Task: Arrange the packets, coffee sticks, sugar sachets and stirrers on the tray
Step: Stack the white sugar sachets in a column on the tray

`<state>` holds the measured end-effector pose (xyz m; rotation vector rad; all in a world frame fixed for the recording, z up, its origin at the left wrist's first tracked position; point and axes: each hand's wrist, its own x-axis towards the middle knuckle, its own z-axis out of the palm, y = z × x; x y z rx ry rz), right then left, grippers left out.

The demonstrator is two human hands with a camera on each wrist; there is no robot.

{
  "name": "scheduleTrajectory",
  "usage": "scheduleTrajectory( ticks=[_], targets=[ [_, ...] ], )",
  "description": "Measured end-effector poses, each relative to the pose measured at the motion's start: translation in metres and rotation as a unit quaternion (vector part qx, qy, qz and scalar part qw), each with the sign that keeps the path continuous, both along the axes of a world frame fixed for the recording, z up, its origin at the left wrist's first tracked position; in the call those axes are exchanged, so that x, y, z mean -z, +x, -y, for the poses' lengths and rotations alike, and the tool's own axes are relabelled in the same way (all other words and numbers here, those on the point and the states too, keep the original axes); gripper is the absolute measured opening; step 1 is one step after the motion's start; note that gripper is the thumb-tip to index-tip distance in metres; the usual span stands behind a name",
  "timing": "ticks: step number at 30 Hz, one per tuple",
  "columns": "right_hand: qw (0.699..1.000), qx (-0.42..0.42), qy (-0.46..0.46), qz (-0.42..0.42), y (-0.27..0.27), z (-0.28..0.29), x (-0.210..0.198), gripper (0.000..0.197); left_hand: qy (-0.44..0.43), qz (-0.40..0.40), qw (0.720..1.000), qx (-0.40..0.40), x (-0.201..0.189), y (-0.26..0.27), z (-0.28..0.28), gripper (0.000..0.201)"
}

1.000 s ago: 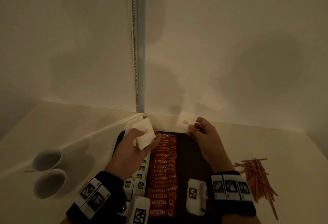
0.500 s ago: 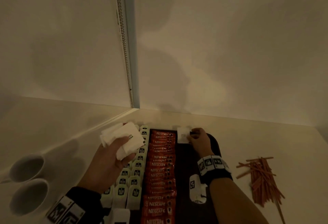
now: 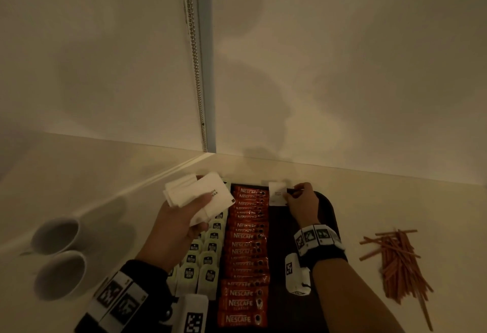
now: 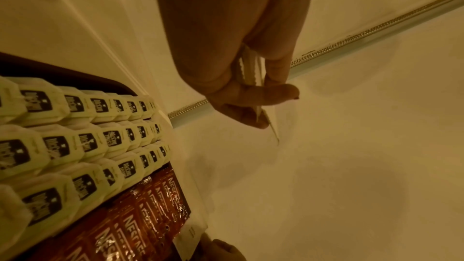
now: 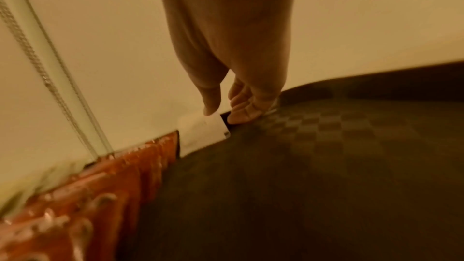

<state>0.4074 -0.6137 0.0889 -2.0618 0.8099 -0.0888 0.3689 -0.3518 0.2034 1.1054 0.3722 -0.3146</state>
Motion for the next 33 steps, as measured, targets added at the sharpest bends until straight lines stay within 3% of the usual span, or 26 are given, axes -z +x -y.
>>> scheduleTrajectory(
  ticks=[3, 7, 10, 16, 19, 22, 26, 33],
  targets=[
    [0.996, -0.025, 0.045, 0.077, -0.006, -0.019, -0.037, 0.025, 0.022, 0.025, 0.999, 0.02, -0.005, 0.002, 0.001, 0.032],
    [0.933, -0.245, 0.244, 0.095, -0.035, -0.064, -0.105, 0.028, 0.064, 0.046, 0.995, 0.055, -0.009, 0.005, 0.006, 0.035],
    [0.923, -0.281, 0.238, 0.111, -0.049, -0.081, -0.123, 0.019, 0.078, 0.059, 0.992, 0.076, -0.009, 0.007, 0.01, 0.041],
    [0.93, -0.229, 0.265, 0.11, -0.056, -0.065, -0.113, 0.01, -0.011, 0.02, 0.998, 0.056, -0.008, 0.006, 0.012, 0.027],
    [0.938, -0.126, 0.296, 0.127, -0.051, -0.038, -0.091, 0.008, -0.078, -0.019, 0.996, 0.029, -0.004, 0.005, 0.006, 0.033],
    [0.974, 0.003, 0.197, 0.111, -0.04, 0.003, -0.05, 0.014, -0.083, -0.026, 0.996, 0.017, 0.002, 0.002, -0.001, 0.035],
    [0.999, 0.045, 0.008, 0.003, -0.03, 0.043, -0.008, 0.02, -0.064, -0.035, 0.997, -0.001, 0.01, 0.0, -0.006, 0.032],
    [0.999, 0.039, -0.019, -0.029, -0.019, 0.048, 0.013, 0.019, -0.027, -0.035, 0.999, 0.018, 0.012, 0.0, -0.008, 0.032]
  ],
)
